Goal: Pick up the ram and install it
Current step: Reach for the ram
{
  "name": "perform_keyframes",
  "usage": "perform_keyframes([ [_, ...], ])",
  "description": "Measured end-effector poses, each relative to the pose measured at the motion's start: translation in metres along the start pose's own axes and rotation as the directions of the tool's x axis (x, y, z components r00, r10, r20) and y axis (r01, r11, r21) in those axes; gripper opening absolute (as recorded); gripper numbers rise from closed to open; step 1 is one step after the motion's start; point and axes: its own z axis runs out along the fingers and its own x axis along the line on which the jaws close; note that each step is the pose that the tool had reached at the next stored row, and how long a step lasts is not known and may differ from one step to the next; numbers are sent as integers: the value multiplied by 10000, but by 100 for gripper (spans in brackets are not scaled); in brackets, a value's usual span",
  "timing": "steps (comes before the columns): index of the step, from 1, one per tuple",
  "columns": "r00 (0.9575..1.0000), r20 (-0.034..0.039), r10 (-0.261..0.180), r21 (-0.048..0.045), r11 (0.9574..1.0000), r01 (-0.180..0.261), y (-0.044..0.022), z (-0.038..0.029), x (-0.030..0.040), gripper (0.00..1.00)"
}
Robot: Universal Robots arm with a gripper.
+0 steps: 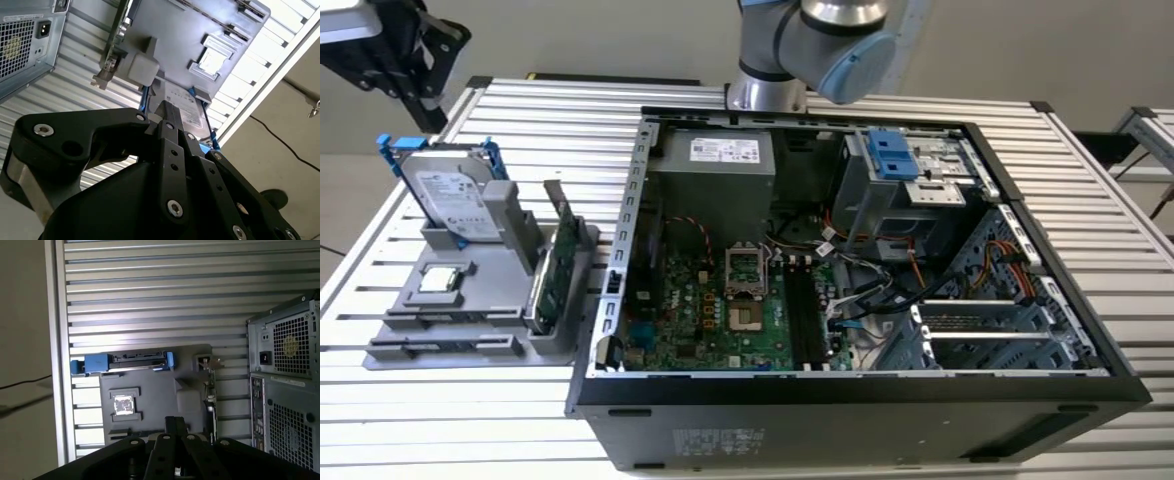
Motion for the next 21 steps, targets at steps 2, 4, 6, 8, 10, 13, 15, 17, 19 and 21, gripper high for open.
perform_keyframes([
  [2, 10000, -1, 0, 0, 10000, 0, -2, -1, 29, 0],
  [4, 10000, -1, 0, 1, 10000, 0, -4, -2, 58, 0],
  [6, 10000, -1, 0, 1, 10000, 0, -6, -3, 86, 0],
  [8, 10000, -1, -3, 0, 10000, 3, -8, -3, 113, 0],
  [10, 10000, -2, -12, 0, 10000, 12, -10, -4, 139, 0],
  [13, 10000, -2, -20, 0, 10000, 20, -11, -4, 152, 0],
  [15, 10000, -2, -20, 0, 10000, 20, -11, -4, 154, 0],
  [17, 10000, -2, -19, 0, 10000, 19, -11, -4, 155, 0],
  [19, 10000, -2, -19, 0, 10000, 19, -12, -4, 155, 0],
  [21, 10000, -2, -25, 0, 10000, 25, -18, -4, 155, 0],
])
